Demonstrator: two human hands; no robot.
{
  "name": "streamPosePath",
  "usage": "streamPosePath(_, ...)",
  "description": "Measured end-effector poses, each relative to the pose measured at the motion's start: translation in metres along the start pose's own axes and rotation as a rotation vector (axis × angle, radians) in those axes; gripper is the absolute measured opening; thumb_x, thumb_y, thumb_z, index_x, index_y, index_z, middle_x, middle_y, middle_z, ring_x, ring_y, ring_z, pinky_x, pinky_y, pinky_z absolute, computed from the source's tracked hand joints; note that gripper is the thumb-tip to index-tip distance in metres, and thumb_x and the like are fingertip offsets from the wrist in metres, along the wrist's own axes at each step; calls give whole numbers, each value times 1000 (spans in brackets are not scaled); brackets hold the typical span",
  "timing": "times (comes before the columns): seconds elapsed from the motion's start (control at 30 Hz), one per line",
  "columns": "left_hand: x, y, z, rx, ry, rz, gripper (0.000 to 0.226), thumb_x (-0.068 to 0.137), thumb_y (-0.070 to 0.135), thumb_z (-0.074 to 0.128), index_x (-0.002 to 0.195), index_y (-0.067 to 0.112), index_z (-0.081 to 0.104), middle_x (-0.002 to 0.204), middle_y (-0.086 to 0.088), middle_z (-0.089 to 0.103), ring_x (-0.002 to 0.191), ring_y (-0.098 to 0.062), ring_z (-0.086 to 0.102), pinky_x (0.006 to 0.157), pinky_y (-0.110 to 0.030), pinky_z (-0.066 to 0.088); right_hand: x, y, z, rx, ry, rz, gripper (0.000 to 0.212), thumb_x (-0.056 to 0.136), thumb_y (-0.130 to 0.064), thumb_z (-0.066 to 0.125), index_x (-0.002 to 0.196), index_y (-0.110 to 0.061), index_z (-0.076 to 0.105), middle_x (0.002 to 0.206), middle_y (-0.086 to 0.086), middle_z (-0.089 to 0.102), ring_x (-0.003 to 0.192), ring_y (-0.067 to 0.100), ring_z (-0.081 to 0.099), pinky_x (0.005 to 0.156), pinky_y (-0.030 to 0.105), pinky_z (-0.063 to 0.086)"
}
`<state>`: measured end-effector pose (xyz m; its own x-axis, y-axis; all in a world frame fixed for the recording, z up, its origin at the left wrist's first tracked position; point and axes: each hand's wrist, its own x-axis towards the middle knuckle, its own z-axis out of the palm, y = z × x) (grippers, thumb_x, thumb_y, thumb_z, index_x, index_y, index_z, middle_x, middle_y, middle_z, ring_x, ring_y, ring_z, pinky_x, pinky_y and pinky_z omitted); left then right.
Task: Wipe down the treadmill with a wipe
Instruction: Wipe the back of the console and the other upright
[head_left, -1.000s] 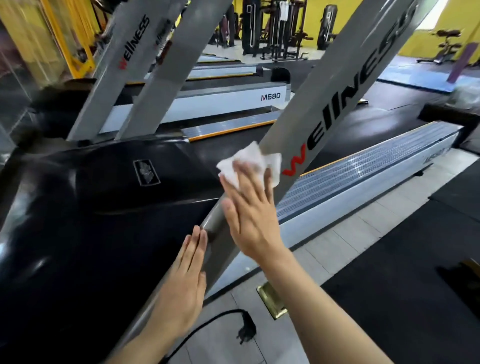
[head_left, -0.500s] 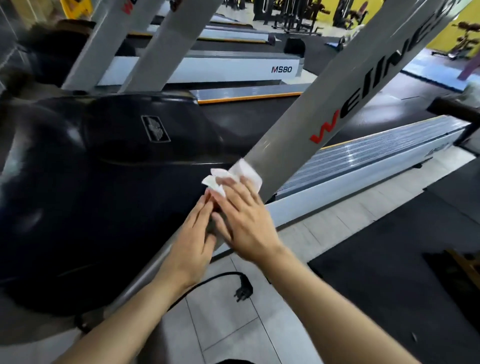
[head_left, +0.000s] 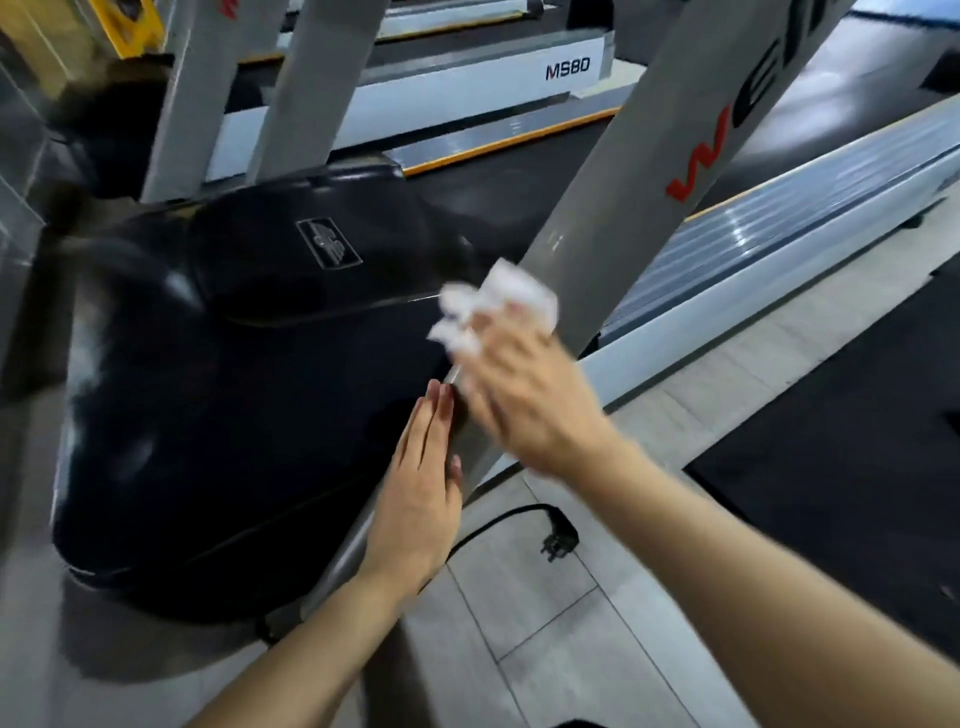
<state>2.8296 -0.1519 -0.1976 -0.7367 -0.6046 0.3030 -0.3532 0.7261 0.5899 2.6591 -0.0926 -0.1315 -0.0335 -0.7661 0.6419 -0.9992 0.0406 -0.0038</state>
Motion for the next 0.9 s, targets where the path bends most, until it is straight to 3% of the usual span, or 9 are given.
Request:
streamPosePath(0.1,2,-8,-8,-17,-28,11,65,105,11,49,163,15,21,170,2,18,156,-8,15,126,-29,20,-39,-37,25,86,-36,81,44,107,-30,43,145,-11,53,156,8,44,150,22,31,124,46,22)
streamPosePath(0.2,3,-7,-9,2,-95,13,69,107,15,46,164,22,9,172,9,5,157,-4,5,125,-18,8,-61,-43,31,132,13,214,51,107,-29,42,155,-13,37,161,8,35,155,21,19,127,44,13)
streamPosePath(0.27,0,-2,-5,-17,-88,9,78,104,4,48,163,27,2,171,14,-6,157,-3,-3,123,-14,1,-64,-43,35,294,53,354,57,106,-25,47,158,-11,28,166,9,22,156,22,11,126,51,16)
streamPosePath(0.43,-2,5,-2,-39,-113,-47,90,101,-1,48,160,33,-11,167,23,-20,154,2,-14,126,-24,0,1,-30,30,636,494,757,62,107,-26,37,162,-14,9,169,0,4,157,20,-4,125,57,9)
streamPosePath(0.53,1,9,-4,-8,-149,-46,90,104,6,48,158,34,-18,163,26,-29,152,4,-20,123,-24,-2,33,12,26,654,713,913,60,109,-35,24,162,-17,4,169,-8,-4,156,15,-8,125,57,2)
streamPosePath(0.67,2,7,-8,18,-188,-65,94,101,5,50,159,32,-18,164,22,-29,152,2,-20,127,-29,0,31,-10,28,817,633,1074,61,106,-49,16,162,-32,-3,169,-11,-8,154,8,-17,127,45,-5)
streamPosePath(0.77,0,8,-15,-108,-190,-48,89,105,16,52,159,45,-13,168,22,-18,155,0,-11,128,-36,6,8,-79,28,860,450,970,61,106,-49,17,159,-39,-10,167,-17,-15,152,3,-20,124,30,-3)
streamPosePath(0.83,1,7,-19,-147,-246,-78,97,103,12,54,155,51,-19,164,28,-23,153,4,-15,128,-34,4,11,-68,29,808,485,931,63,106,-50,16,160,-33,-9,168,-12,-14,153,4,-18,126,37,-2)
streamPosePath(0.9,2,7,-21,-14,-277,-94,100,100,2,51,155,42,-23,160,30,-32,150,7,-21,129,-33,1,35,-20,18,763,599,1009,63,107,-47,17,162,-25,-4,170,-5,-8,151,0,-17,126,34,-7)
